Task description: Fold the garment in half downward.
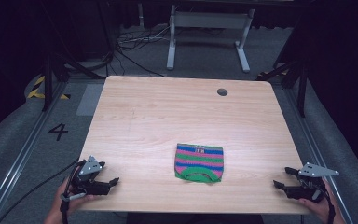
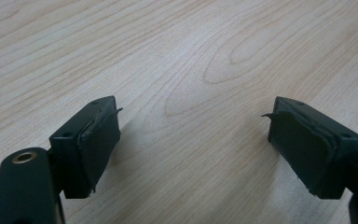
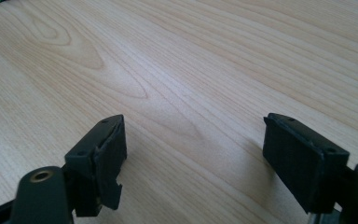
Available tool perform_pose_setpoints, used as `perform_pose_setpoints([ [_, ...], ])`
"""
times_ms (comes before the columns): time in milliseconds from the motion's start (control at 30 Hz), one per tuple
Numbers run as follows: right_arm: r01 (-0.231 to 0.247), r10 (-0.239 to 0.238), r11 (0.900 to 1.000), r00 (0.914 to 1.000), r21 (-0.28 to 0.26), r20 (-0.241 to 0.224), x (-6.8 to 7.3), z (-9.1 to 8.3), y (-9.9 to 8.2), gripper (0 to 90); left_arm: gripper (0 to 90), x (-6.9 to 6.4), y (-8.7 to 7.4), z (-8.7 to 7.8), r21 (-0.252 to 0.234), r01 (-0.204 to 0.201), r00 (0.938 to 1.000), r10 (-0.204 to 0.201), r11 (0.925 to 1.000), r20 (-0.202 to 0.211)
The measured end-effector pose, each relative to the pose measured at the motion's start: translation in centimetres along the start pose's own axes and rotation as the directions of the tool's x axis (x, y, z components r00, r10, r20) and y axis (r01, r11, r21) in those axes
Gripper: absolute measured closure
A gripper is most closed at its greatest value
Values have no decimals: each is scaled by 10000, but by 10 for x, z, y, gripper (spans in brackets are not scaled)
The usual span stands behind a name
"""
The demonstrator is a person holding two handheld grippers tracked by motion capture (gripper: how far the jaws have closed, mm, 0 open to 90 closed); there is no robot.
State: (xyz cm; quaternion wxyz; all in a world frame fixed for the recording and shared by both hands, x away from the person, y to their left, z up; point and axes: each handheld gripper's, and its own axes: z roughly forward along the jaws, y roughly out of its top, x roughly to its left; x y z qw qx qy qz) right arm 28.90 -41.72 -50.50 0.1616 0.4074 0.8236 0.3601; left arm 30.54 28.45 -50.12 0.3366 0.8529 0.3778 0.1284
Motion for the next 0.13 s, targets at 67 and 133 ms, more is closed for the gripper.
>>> perform_pose_setpoints([
  [67,-35,35,10000,10000,-2,27,0,0,0,214,154,0,0,0,19,-8,10000,8,10000,-17],
  [133,-34,34,10000,10000,-2,27,0,0,0,214,153,0,0,0,24,-5,10000,5,10000,-17],
])
